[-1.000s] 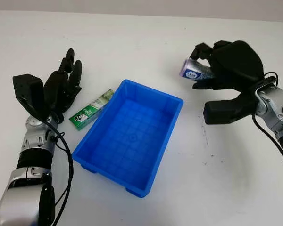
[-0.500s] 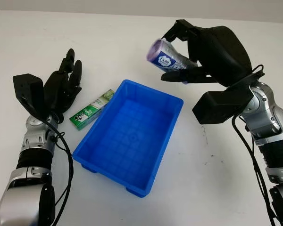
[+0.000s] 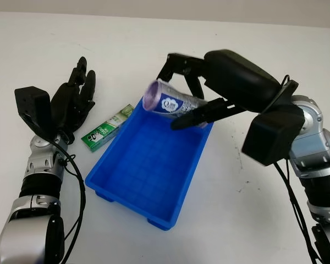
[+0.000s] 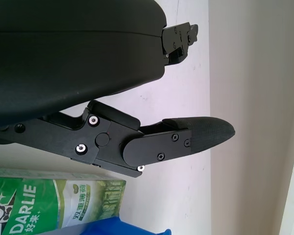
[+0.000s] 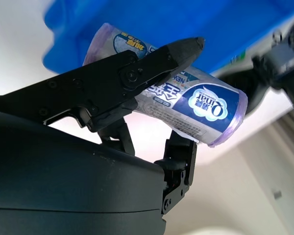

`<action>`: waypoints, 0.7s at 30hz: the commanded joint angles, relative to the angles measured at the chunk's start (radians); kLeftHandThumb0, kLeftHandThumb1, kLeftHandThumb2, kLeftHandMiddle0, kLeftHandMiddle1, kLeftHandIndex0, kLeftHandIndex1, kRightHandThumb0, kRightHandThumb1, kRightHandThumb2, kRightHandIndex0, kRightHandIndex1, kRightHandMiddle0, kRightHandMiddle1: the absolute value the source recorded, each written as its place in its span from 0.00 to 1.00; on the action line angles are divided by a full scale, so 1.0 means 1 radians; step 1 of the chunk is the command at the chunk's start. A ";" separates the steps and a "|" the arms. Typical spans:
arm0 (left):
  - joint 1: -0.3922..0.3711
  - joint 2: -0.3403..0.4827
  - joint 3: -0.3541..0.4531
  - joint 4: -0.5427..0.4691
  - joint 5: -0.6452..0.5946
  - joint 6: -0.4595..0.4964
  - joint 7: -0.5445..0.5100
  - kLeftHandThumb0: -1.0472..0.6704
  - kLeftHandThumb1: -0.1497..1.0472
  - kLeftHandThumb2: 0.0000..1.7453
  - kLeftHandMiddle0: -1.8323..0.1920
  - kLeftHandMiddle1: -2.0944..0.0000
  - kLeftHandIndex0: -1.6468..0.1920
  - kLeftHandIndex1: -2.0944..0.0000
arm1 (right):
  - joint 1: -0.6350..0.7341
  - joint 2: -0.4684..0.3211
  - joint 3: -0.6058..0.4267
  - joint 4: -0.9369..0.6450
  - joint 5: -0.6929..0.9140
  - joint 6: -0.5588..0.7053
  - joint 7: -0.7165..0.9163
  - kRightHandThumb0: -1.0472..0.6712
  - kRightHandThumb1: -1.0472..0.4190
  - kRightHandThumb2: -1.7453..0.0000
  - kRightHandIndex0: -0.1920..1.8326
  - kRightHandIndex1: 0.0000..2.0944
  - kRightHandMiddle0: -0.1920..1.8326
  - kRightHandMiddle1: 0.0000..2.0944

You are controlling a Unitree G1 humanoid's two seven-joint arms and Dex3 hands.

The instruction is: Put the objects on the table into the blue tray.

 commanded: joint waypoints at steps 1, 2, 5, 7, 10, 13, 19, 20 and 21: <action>0.004 -0.007 0.001 -0.001 -0.005 -0.009 -0.002 0.17 1.00 0.33 1.00 1.00 1.00 1.00 | -0.007 -0.026 -0.006 -0.019 0.022 -0.028 0.048 0.30 0.01 0.97 0.20 0.68 0.19 0.65; 0.004 -0.007 0.000 -0.001 -0.004 -0.009 -0.002 0.17 1.00 0.33 1.00 1.00 1.00 1.00 | -0.015 -0.037 0.000 -0.015 0.022 -0.042 0.076 0.29 0.00 0.96 0.19 0.58 0.18 0.57; 0.004 -0.010 0.002 -0.007 -0.007 0.002 0.005 0.17 1.00 0.33 1.00 1.00 1.00 1.00 | -0.025 -0.051 0.006 -0.013 0.015 -0.057 0.130 0.22 0.00 0.95 0.16 0.23 0.19 0.22; 0.005 -0.012 0.003 -0.011 -0.009 0.005 0.009 0.18 1.00 0.33 1.00 1.00 1.00 1.00 | -0.027 -0.051 0.006 -0.006 0.007 -0.078 0.142 0.18 0.00 0.95 0.11 0.11 0.15 0.10; 0.006 -0.013 0.000 -0.016 -0.007 0.008 0.013 0.18 1.00 0.33 1.00 1.00 1.00 1.00 | -0.031 -0.052 0.006 -0.002 -0.003 -0.099 0.154 0.15 0.00 0.92 0.04 0.04 0.08 0.03; 0.007 -0.013 -0.002 -0.017 -0.005 0.004 0.011 0.18 1.00 0.34 1.00 1.00 1.00 1.00 | -0.029 -0.043 -0.001 0.003 -0.008 -0.118 0.142 0.14 0.00 0.89 0.02 0.03 0.06 0.02; 0.005 -0.016 -0.002 -0.014 -0.005 0.001 0.015 0.18 1.00 0.33 1.00 1.00 1.00 1.00 | -0.009 -0.006 -0.038 -0.002 0.008 -0.071 0.074 0.12 0.00 0.87 0.01 0.02 0.04 0.01; 0.005 -0.016 -0.002 -0.015 -0.006 0.003 0.014 0.18 1.00 0.33 1.00 1.00 1.00 1.00 | -0.004 0.004 -0.050 0.007 0.013 -0.067 0.050 0.12 0.00 0.86 0.01 0.02 0.04 0.01; 0.005 -0.016 -0.002 -0.016 -0.008 0.004 0.013 0.18 1.00 0.33 1.00 1.00 1.00 1.00 | 0.003 0.015 -0.063 0.017 0.002 -0.073 0.012 0.12 0.00 0.84 0.01 0.02 0.04 0.01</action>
